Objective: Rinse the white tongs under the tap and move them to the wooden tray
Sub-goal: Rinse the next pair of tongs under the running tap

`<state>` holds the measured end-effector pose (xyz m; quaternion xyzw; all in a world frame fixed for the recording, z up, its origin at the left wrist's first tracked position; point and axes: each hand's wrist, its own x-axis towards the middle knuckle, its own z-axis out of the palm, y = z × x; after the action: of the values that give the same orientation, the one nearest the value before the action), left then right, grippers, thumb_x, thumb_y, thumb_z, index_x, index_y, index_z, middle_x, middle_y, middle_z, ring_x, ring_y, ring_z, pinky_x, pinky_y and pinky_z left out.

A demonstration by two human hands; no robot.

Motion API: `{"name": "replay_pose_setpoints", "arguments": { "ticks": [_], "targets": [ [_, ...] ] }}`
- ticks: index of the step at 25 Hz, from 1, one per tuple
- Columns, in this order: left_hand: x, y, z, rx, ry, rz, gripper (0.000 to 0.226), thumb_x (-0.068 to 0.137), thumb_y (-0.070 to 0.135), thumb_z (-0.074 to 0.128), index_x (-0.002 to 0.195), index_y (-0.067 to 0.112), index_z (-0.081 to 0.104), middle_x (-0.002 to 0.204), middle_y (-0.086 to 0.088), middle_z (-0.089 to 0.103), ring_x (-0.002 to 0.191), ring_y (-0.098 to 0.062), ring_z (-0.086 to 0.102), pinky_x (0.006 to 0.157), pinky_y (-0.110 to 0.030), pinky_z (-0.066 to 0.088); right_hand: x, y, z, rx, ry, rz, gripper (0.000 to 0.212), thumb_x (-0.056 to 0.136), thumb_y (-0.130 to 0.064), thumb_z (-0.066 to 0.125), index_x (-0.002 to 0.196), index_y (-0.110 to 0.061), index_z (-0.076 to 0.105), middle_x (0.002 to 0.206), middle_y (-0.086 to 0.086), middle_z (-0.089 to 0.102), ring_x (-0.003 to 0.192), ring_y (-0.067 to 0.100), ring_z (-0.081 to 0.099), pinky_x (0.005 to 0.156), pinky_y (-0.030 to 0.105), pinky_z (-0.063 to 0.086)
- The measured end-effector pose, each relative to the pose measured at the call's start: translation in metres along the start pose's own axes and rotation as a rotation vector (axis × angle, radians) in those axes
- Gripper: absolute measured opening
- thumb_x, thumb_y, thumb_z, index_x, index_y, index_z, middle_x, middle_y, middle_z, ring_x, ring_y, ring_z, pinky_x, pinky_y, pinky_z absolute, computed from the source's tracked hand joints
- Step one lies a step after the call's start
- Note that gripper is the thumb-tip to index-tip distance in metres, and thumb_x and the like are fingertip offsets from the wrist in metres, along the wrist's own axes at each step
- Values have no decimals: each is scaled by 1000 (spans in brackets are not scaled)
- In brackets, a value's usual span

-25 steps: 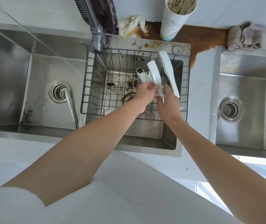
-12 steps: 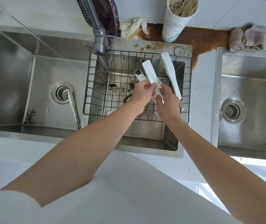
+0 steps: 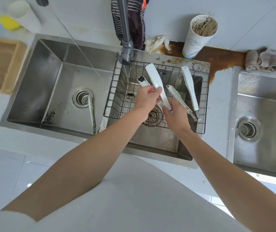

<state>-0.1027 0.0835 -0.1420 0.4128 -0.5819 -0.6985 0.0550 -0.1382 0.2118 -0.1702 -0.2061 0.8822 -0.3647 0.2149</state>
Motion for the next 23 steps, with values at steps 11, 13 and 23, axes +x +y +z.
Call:
{"name": "replay_pose_setpoints", "arguments": {
  "ticks": [11, 13, 23],
  "targets": [
    [-30, 1, -66, -136, 92, 32, 8, 92, 20, 67, 94, 13, 69, 92, -9, 75, 88, -20, 73, 80, -29, 60, -24, -42, 29, 53, -139, -100, 9, 102, -20, 50, 94, -15, 51, 53, -9, 40, 40, 1, 41, 39, 13, 31],
    [-31, 2, -85, -229, 50, 7, 23, 89, 29, 70, 104, 13, 68, 96, -8, 76, 90, -18, 74, 81, -30, 60, -26, -52, 37, 73, -141, -110, 9, 103, -20, 50, 97, -14, 52, 54, -9, 41, 41, 0, 41, 39, 12, 32],
    [13, -9, -184, -342, 372, -116, 20, 93, 9, 59, 113, 11, 55, 94, -4, 62, 78, -14, 62, 81, -26, 55, -28, -118, 89, 127, -106, -24, 10, 102, -29, 51, 103, -20, 55, 62, -7, 48, 44, 1, 41, 40, 15, 33]
  ]
}}
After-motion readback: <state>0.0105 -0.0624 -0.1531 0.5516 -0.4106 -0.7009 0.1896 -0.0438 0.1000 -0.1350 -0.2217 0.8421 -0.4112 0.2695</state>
